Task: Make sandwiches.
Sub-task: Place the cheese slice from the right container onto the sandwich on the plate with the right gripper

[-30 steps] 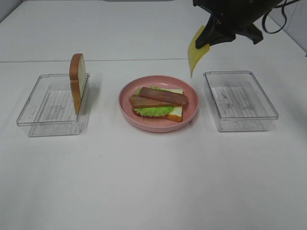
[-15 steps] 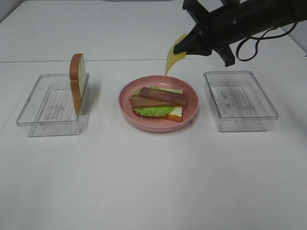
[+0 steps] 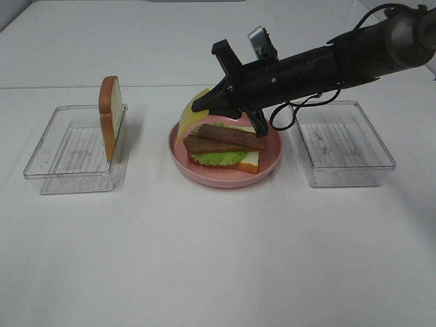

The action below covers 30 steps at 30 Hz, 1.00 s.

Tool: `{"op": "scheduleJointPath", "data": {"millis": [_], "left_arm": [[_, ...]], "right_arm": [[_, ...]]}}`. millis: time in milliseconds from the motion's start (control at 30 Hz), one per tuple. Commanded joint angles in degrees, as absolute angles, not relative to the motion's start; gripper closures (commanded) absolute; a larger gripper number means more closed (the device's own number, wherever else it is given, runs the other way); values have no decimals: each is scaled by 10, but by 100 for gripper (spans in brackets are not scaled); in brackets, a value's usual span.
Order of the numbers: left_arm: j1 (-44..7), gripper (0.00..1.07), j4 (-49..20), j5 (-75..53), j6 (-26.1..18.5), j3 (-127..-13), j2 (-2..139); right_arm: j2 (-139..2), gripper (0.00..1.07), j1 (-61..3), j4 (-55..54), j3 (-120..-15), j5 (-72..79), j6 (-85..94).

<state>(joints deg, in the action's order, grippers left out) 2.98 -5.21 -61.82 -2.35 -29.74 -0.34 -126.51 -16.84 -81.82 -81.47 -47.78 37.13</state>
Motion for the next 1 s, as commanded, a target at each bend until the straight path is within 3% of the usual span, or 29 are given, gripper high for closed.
{"op": "scheduleJointPath", "data": {"millis": [33, 900, 967, 1000], "left_arm": [[29, 8, -60, -613, -23, -296, -14], [29, 8, -60, -613, -23, -296, -14], [29, 8, -60, -613, -23, -296, -14], [29, 8, -60, -613, -23, -296, -14]], "right_arm": [[-1272, 107, -167, -823, -823, -474, 375], [-1269, 107, -167, -696, -823, -388, 328], [-1266, 103, -167, -693, -823, -387, 327], [-1265, 94, -167, -691, -823, -386, 327]]}}
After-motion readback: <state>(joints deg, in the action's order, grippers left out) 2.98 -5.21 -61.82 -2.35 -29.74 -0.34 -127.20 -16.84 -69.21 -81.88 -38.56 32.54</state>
